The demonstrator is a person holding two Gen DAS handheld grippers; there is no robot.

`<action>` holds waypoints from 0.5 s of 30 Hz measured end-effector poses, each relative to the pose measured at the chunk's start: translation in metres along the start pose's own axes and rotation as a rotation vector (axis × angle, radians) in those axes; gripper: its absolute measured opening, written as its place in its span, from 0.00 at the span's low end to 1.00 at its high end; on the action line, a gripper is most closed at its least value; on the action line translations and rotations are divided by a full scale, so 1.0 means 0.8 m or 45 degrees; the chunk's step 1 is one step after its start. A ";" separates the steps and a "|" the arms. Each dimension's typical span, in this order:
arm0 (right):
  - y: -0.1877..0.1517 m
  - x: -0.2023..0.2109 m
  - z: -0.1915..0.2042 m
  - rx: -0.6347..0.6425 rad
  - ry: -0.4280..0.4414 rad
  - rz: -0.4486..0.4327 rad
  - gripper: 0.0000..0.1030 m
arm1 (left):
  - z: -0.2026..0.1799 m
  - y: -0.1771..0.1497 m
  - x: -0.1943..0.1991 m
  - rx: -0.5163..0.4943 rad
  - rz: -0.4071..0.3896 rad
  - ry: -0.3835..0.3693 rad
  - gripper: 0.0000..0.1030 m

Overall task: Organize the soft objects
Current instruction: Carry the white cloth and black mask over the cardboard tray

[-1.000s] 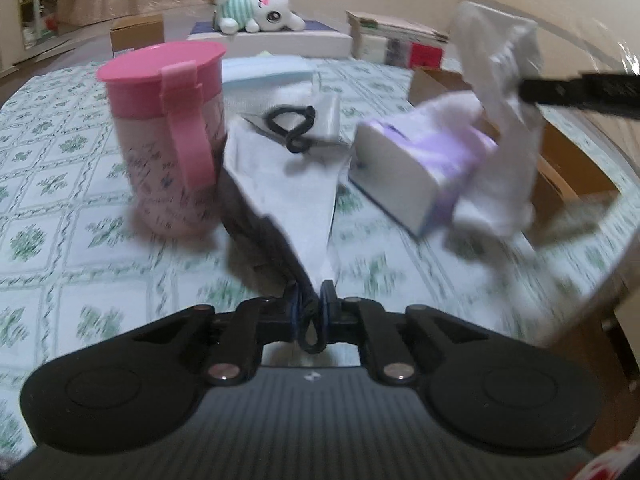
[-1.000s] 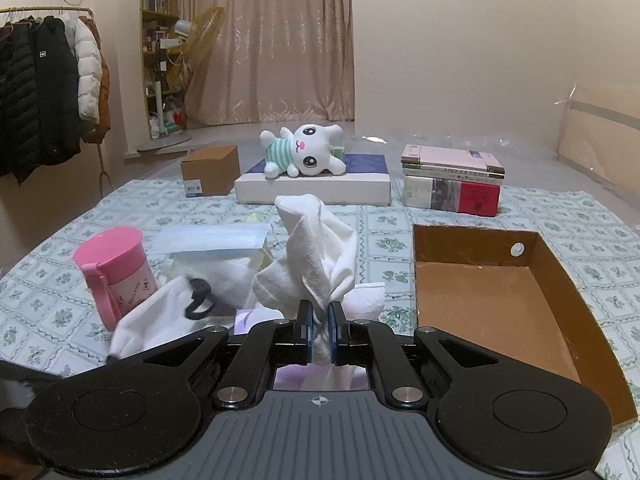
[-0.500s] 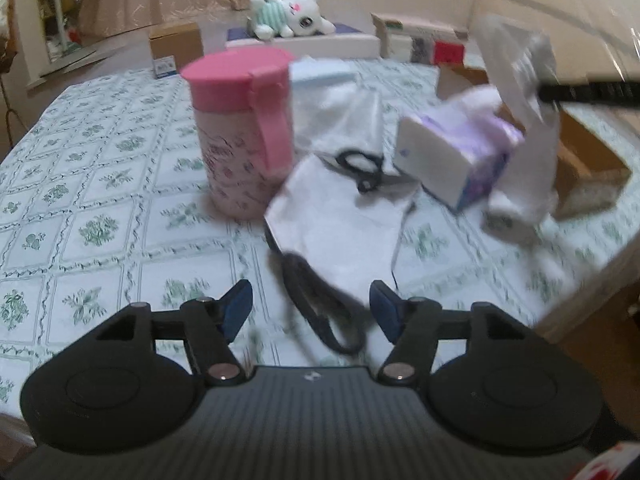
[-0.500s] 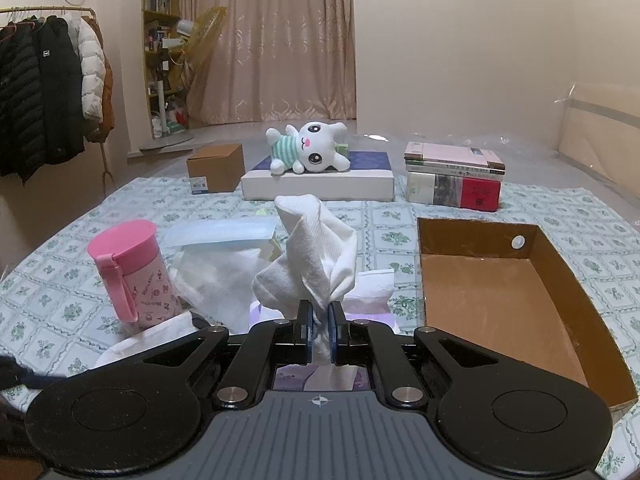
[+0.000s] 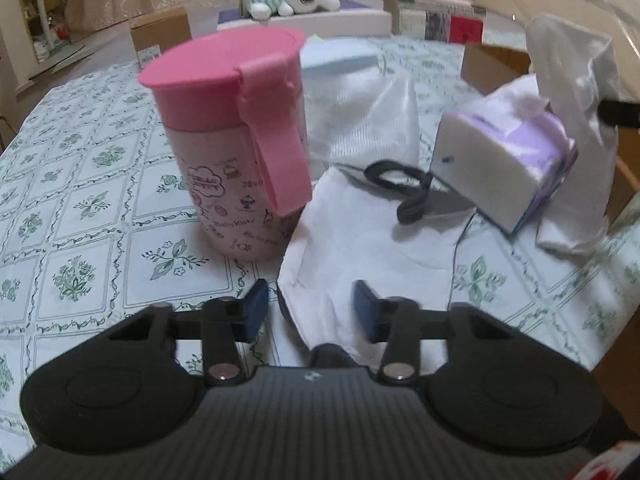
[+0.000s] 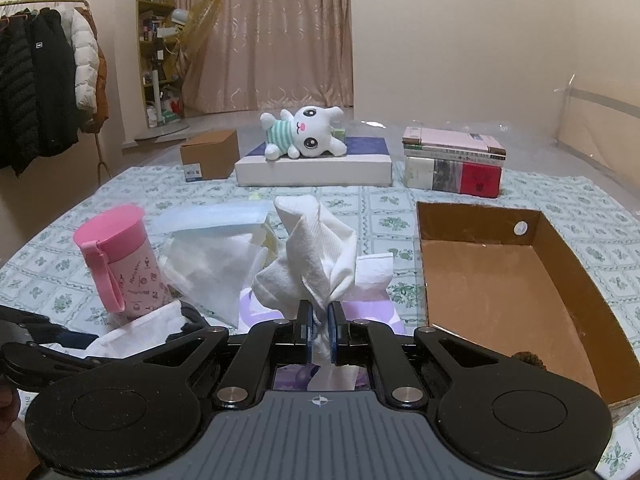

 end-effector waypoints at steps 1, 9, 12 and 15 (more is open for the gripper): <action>-0.001 -0.001 -0.001 -0.002 0.000 0.002 0.08 | -0.001 -0.002 -0.002 -0.005 0.009 -0.003 0.24; 0.000 0.007 0.003 -0.001 0.007 -0.008 0.08 | -0.013 -0.007 0.033 0.040 -0.016 -0.085 0.06; 0.002 0.015 0.008 0.002 0.012 -0.022 0.08 | -0.019 0.002 0.058 0.058 -0.053 -0.115 0.06; 0.004 0.025 0.013 0.005 0.015 -0.037 0.08 | -0.026 0.015 0.082 0.057 -0.100 -0.136 0.06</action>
Point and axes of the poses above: each gripper's, at about its wrist camera, not at the fingertips, and x roughly against the way its jaws point, z to its left, y to its top, the point moved 9 cm from there along -x, roughly the way its jaws point, and after that the axes turned 14 degrees about y, right-handed, at the moved point
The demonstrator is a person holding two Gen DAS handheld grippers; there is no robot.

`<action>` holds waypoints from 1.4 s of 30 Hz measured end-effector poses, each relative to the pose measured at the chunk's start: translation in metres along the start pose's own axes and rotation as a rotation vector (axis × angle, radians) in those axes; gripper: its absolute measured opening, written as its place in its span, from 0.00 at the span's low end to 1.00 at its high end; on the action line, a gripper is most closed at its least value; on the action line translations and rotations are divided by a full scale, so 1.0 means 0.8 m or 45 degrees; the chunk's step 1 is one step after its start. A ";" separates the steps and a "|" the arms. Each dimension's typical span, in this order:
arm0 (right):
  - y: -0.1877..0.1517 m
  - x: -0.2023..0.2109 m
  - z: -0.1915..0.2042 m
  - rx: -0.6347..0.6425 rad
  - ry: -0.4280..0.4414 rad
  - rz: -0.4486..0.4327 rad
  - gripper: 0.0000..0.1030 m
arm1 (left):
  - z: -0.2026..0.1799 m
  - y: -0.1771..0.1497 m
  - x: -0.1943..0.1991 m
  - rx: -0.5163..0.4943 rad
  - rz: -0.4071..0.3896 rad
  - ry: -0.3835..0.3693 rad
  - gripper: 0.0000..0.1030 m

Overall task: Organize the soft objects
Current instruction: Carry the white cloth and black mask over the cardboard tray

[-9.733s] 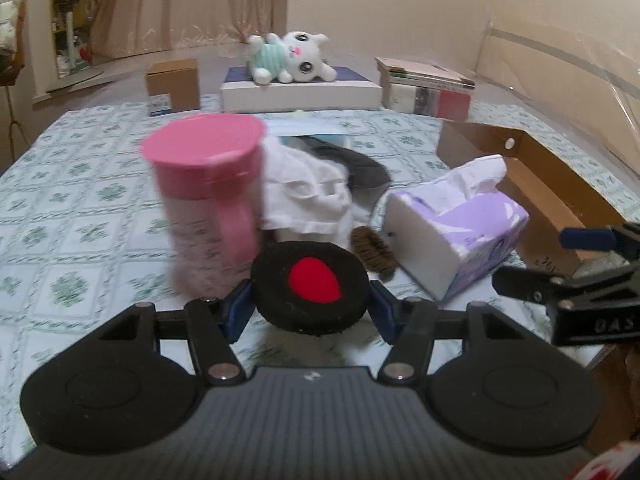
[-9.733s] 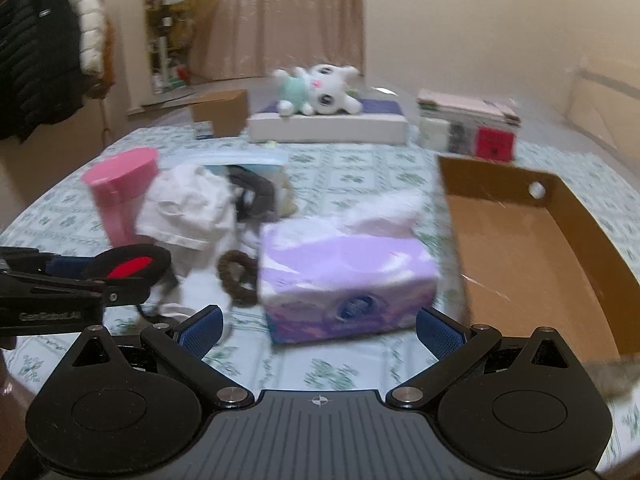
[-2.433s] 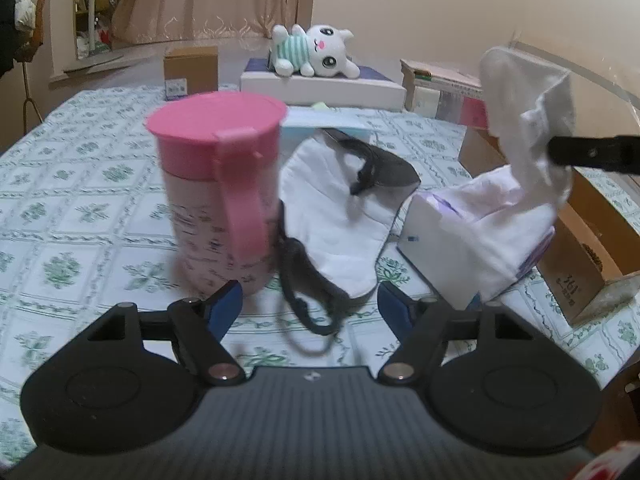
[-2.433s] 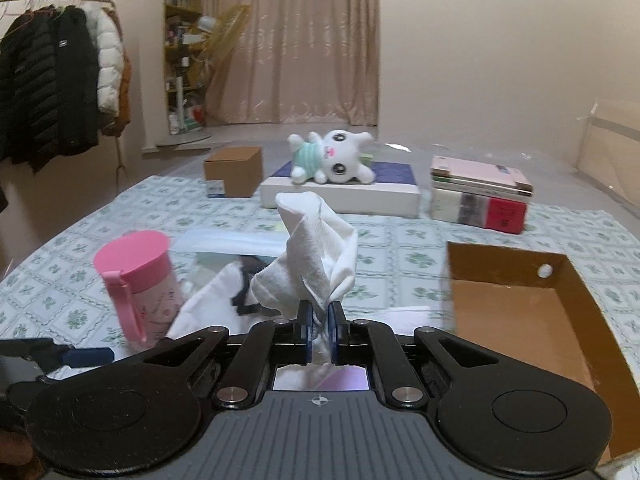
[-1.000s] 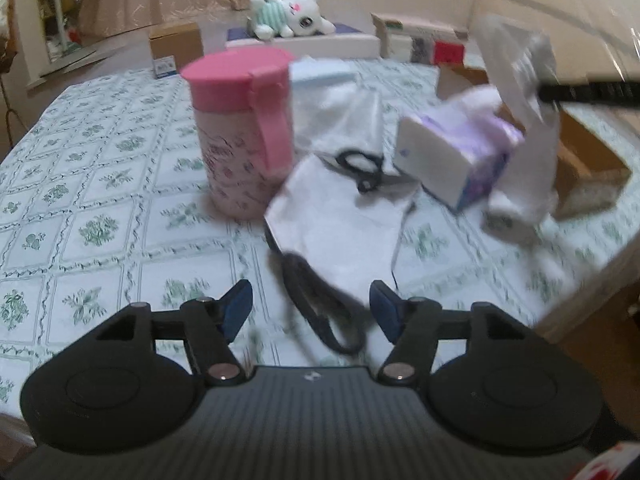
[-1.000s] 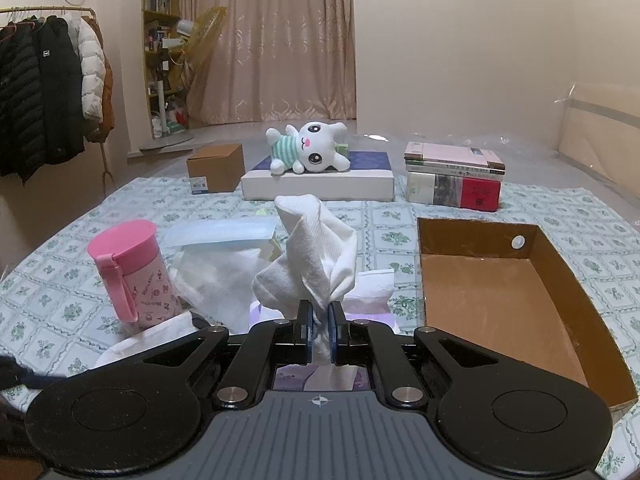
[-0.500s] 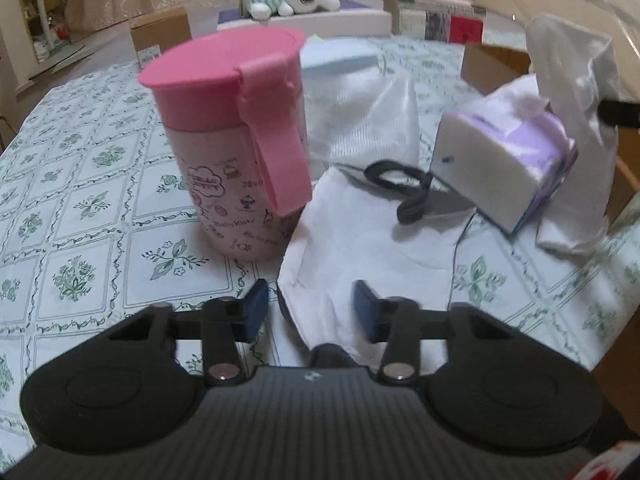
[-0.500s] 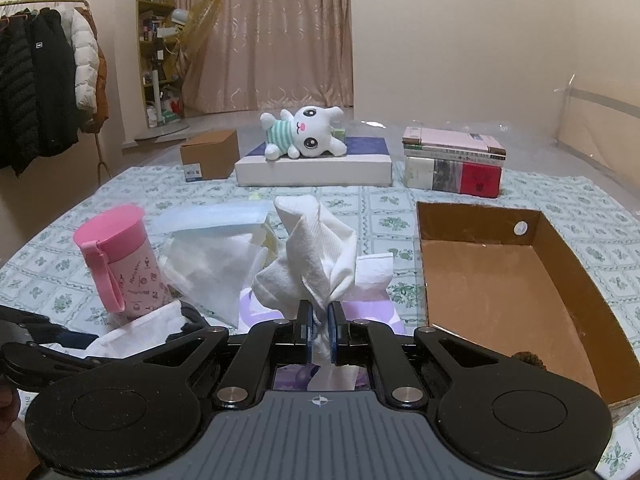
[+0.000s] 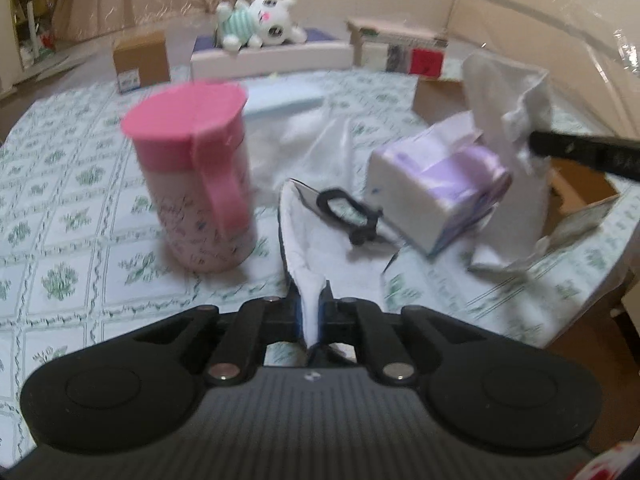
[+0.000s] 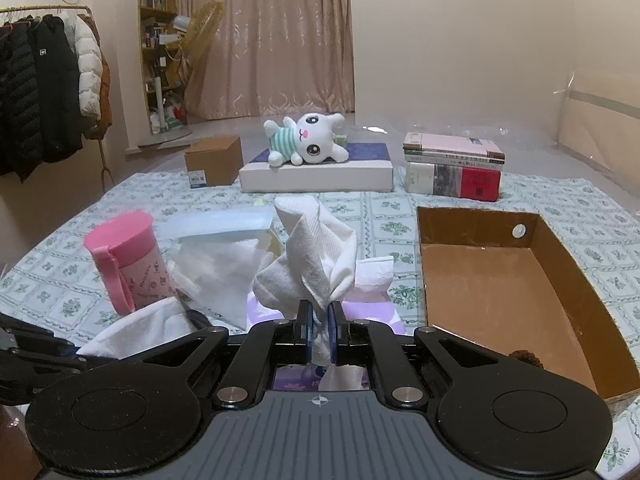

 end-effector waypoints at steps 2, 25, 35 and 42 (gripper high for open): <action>0.002 0.008 0.003 0.002 0.001 -0.014 0.08 | -0.006 0.011 0.015 0.002 -0.030 -0.026 0.06; 0.038 0.103 -0.064 -0.061 -0.143 -0.180 0.08 | -0.120 0.138 0.097 -0.078 -0.290 -0.230 0.06; 0.053 0.138 -0.172 -0.142 -0.292 -0.215 0.08 | -0.244 0.210 0.075 -0.129 -0.325 -0.404 0.06; 0.044 0.129 -0.221 -0.188 -0.326 -0.190 0.08 | -0.304 0.229 0.035 -0.128 -0.297 -0.451 0.06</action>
Point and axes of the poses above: each gripper's, at about its wrist camera, not at the fingertips, and x roughly against the way its jaws point, z to its left, y to its top, the point moved 9 cm from there along -x, roughly the way its jaws point, and after that the axes turned 14 degrees about y, right-handed, at the moved point
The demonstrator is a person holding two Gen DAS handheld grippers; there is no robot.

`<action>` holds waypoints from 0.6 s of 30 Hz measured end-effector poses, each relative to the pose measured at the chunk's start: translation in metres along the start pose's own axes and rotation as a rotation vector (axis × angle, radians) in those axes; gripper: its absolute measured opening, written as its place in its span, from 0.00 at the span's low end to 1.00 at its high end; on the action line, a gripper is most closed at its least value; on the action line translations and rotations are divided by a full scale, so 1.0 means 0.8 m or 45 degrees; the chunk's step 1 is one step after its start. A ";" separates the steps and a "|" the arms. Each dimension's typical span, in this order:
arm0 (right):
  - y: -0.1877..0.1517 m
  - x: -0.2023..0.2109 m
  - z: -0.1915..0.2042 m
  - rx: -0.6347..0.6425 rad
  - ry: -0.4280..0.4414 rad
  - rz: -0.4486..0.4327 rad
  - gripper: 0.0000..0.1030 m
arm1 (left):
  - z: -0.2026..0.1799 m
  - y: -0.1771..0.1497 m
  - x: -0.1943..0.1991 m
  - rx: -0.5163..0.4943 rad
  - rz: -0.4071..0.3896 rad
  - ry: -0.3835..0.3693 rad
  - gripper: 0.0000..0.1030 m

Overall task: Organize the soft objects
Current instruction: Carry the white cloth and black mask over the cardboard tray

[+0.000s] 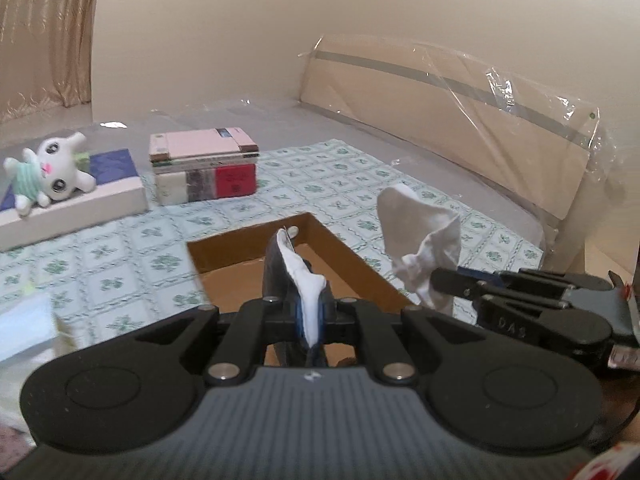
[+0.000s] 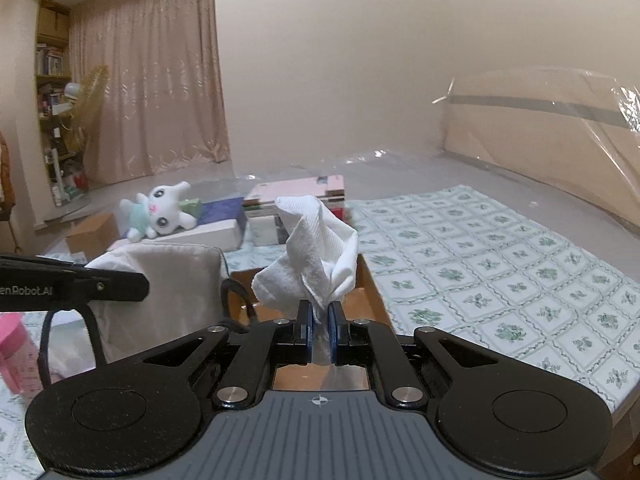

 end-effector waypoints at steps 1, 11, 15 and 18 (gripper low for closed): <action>-0.002 -0.005 -0.005 -0.008 -0.003 0.007 0.08 | -0.004 0.000 -0.009 0.007 -0.003 -0.005 0.06; -0.034 -0.044 -0.037 -0.067 -0.019 0.093 0.08 | -0.005 -0.038 -0.087 -0.022 0.062 0.082 0.35; -0.044 -0.056 -0.036 -0.078 -0.003 0.115 0.08 | 0.019 -0.051 -0.081 -0.007 0.079 0.118 0.35; -0.044 -0.064 -0.030 -0.081 0.017 0.120 0.08 | 0.036 -0.058 -0.070 0.010 0.081 0.142 0.35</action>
Point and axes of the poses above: each gripper's, at about its wrist camera, not at the fingertips, and x roughly against the way its jaws point, z to its left, y to its top, the point moved 9 cm from there along -x, roughly the way its jaws point, and after that the axes turned 14 degrees about y, right-handed, at the moved point
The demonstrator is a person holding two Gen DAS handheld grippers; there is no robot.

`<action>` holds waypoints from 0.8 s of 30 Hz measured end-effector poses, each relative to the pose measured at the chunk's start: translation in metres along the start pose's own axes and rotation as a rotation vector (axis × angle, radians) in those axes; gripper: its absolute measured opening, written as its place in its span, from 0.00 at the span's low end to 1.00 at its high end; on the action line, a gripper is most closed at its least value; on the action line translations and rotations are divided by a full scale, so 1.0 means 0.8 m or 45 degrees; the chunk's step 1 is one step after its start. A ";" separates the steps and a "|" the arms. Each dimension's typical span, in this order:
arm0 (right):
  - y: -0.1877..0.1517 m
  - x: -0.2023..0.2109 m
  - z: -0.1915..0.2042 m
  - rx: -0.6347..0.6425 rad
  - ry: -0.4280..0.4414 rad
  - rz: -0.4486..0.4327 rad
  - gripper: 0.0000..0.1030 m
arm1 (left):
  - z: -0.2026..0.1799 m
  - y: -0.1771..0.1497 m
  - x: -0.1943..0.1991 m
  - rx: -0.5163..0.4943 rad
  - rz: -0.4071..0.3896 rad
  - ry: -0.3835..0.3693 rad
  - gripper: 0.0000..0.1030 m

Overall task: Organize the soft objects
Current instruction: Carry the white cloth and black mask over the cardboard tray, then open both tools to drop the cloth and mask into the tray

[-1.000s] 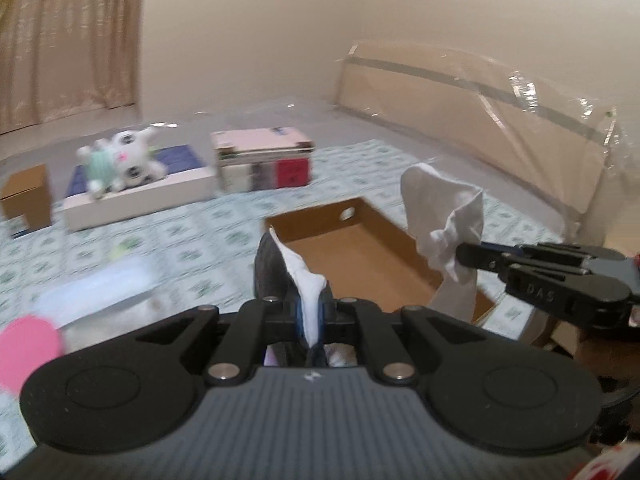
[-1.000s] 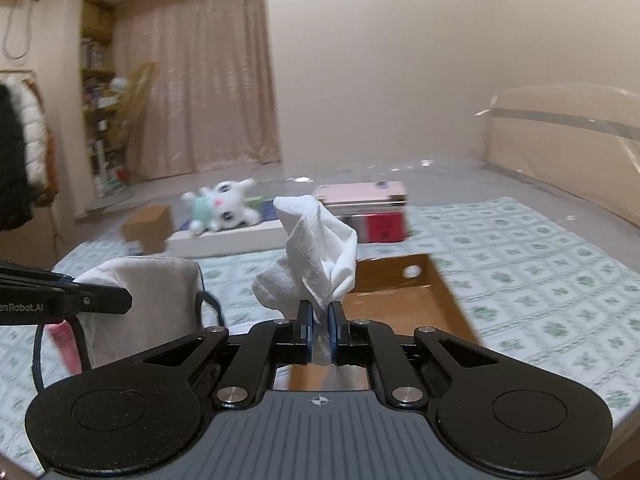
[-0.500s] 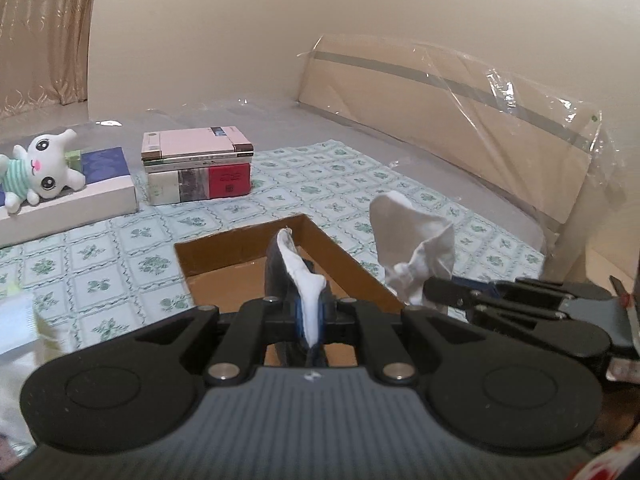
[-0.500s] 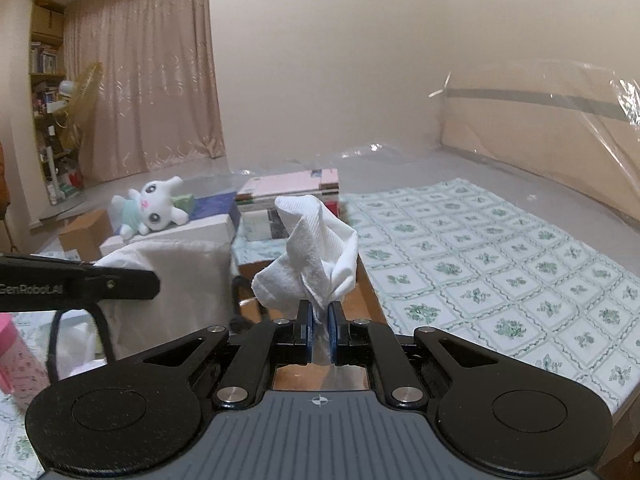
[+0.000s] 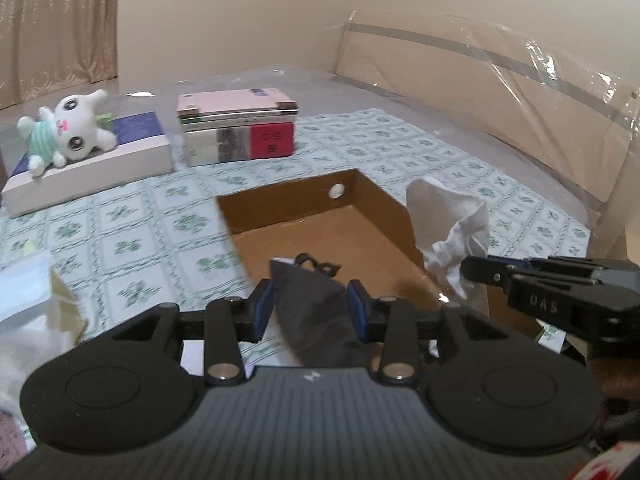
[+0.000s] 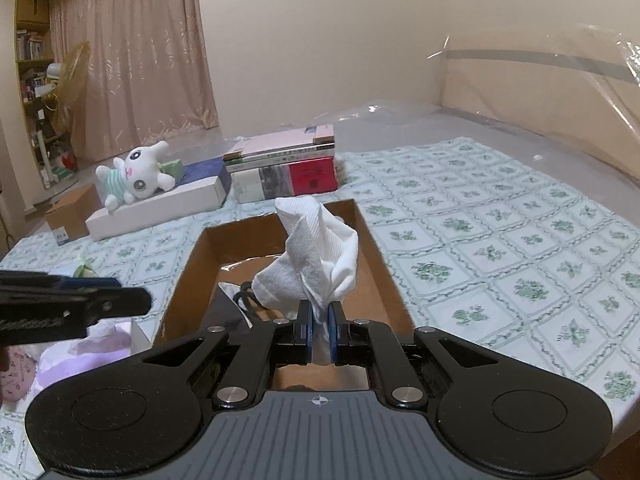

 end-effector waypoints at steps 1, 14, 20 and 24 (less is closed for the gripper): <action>0.001 -0.003 0.002 -0.001 0.007 0.001 0.08 | 0.005 -0.001 0.003 0.009 0.000 0.006 0.35; 0.010 -0.004 0.010 -0.056 0.040 -0.037 0.49 | 0.043 -0.025 0.050 0.047 -0.019 0.082 0.37; -0.008 0.014 0.046 -0.098 0.074 -0.024 0.49 | 0.072 -0.059 0.093 0.083 -0.011 0.147 0.41; -0.026 0.022 0.089 -0.086 0.129 0.007 0.49 | 0.099 -0.082 0.124 0.092 -0.011 0.200 0.42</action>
Point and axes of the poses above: each gripper's, at about its wrist camera, not at the fingertips, and x roughly against the way its jaws point, z to its left, y to its top, the point moved 9 cm from there along -x, roughly the way its jaws point, and after that the axes turned 14 degrees about y, right-handed, at the moved point
